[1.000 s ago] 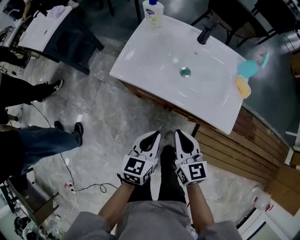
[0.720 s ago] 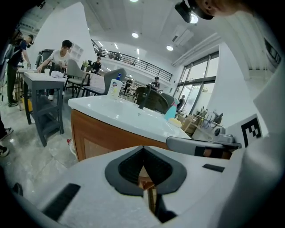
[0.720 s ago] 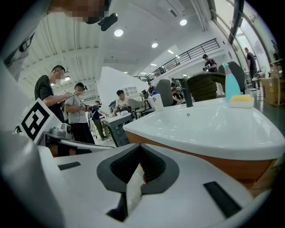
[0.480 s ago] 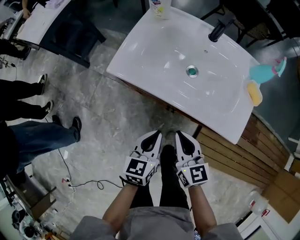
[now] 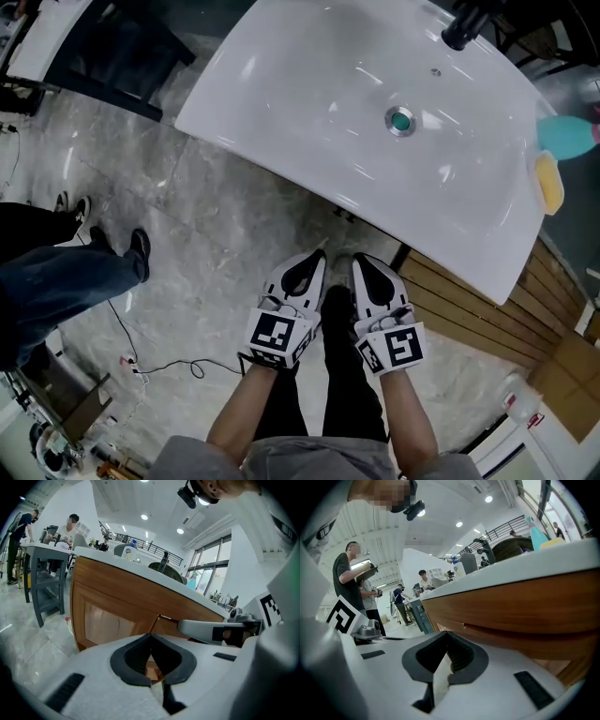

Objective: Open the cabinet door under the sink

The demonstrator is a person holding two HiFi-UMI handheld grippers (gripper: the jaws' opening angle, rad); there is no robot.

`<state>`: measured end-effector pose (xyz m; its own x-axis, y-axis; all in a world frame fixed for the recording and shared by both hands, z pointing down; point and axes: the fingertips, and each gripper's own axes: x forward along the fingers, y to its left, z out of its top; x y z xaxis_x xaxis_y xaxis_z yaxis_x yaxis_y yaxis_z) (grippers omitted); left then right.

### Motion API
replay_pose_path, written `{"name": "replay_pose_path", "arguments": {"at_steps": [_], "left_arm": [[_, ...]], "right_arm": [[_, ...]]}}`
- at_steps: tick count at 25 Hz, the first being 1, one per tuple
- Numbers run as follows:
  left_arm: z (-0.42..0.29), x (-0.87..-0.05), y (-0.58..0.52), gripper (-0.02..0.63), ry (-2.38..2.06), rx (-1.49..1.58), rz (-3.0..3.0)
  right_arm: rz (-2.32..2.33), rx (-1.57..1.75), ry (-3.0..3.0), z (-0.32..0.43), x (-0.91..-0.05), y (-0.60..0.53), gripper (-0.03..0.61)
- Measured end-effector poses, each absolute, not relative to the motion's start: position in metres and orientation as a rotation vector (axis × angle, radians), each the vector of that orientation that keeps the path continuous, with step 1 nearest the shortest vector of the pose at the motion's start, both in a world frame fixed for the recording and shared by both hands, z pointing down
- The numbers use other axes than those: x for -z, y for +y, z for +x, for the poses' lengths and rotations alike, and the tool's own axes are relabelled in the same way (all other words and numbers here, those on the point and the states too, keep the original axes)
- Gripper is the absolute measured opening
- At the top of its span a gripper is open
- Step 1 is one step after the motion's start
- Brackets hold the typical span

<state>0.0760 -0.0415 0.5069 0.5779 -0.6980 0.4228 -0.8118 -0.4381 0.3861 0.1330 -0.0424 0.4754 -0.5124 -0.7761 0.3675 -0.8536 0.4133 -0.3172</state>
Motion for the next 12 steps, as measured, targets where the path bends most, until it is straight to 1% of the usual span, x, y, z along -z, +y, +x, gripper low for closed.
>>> {"name": "replay_pose_path", "arguments": {"at_steps": [8, 9, 10, 11, 12], "left_arm": [[0.087, -0.561, -0.050, 0.012, -1.182, -0.258, 2.277], [0.089, -0.567, -0.052, 0.025, -1.185, -0.261, 2.286], [0.090, -0.573, -0.054, 0.064, -1.188, -0.265, 2.292], [0.092, -0.579, -0.056, 0.088, -1.190, -0.269, 2.296], [0.094, -0.584, -0.058, 0.095, -1.194, -0.269, 2.297]], "right_arm": [[1.447, -0.752, -2.497, 0.137, -0.522, -0.044, 0.009], [1.452, -0.759, -2.497, 0.138, -0.526, -0.044, 0.009], [1.457, -0.767, -2.496, 0.139, -0.531, -0.044, 0.009], [1.460, -0.776, -2.493, 0.139, -0.535, -0.044, 0.009], [1.463, -0.783, -2.487, 0.140, -0.538, -0.043, 0.009]]}}
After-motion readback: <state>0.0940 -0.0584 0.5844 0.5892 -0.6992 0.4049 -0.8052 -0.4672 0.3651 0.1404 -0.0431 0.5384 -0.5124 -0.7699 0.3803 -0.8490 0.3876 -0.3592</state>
